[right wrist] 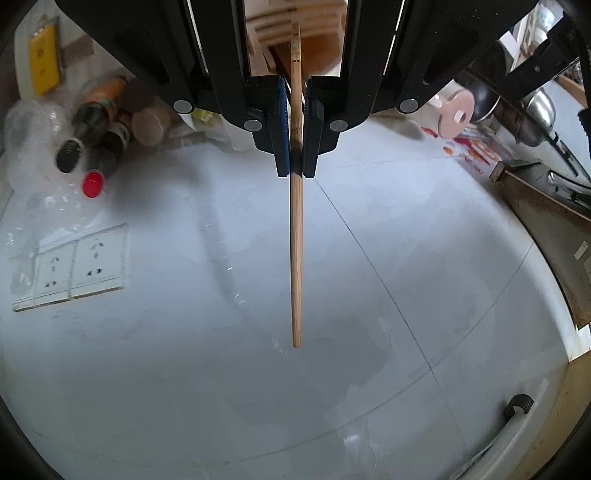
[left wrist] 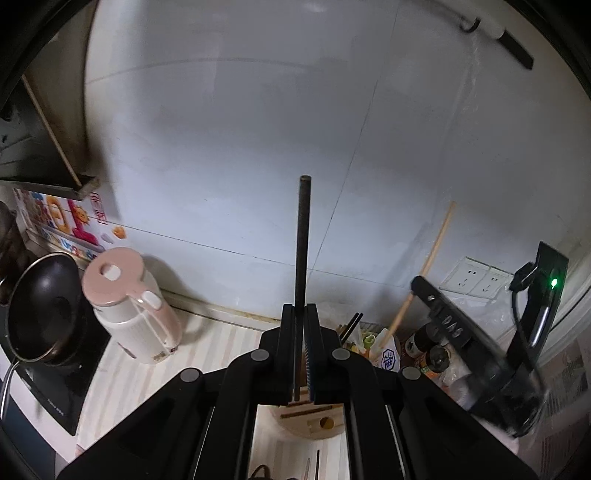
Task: Organize utensils
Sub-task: 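Carry both chopsticks up into the beige holder and open both tools, then grasp a black chopstick with the right tool while the left tool grasps a wooden chopstick, then lift both chopsticks toward the beige holder and adjust the grips, then lower both chopsticks into the beige holder and open both tools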
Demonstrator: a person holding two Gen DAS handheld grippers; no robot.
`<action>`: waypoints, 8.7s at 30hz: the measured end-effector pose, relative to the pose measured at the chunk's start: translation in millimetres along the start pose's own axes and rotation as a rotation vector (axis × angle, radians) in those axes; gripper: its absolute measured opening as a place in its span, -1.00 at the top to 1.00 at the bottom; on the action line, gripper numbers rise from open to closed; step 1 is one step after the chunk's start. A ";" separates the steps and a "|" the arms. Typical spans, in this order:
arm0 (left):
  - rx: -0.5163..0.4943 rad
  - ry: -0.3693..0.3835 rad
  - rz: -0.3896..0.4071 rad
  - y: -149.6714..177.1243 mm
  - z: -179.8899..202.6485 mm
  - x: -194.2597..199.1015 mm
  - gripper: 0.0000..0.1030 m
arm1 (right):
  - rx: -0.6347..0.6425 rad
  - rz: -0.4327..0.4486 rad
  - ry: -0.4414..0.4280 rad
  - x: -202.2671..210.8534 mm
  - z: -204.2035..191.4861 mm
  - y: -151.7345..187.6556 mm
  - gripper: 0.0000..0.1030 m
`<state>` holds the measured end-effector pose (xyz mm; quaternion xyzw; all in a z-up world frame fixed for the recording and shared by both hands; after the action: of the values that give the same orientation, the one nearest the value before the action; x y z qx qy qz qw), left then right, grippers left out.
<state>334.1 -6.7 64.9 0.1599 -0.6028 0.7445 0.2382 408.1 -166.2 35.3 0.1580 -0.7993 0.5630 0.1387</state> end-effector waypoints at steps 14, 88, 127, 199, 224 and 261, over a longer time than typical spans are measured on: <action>-0.031 0.007 -0.137 22.2 4.1 -64.0 0.96 | 0.115 0.024 0.002 -50.3 -3.0 43.2 0.87; -0.266 -0.123 -0.726 375.4 1.7 -77.7 -0.84 | -0.047 -0.857 0.442 43.4 218.2 362.2 0.99; -0.260 -0.238 -0.711 374.0 -66.7 -90.6 0.91 | 0.228 -0.876 0.367 46.4 114.8 400.9 0.88; -0.007 -0.236 -0.181 141.8 -86.7 5.0 1.00 | 0.143 -0.343 0.155 82.5 57.6 158.9 0.90; 0.054 -0.186 -0.564 236.0 -149.4 -192.0 0.43 | 0.056 -0.891 0.322 -18.3 122.1 312.9 0.91; -0.129 -0.240 -0.643 322.7 -111.3 -138.0 0.91 | 0.102 -0.963 0.418 7.6 125.9 352.0 0.89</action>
<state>278.2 27.7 -297.3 0.4127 -0.5910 0.5677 0.3976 251.9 -174.5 -304.3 0.3981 -0.5630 0.4935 0.5301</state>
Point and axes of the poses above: each gripper's, at about its wrist camera, not at the fingertips, and x roughly against the way its jaws point, z to its right, y to its underside, the point moved 4 cm from there along -x, roughly the way its jaws point, and after that the axes turned 10 degrees about z, right-handed, at the moved point
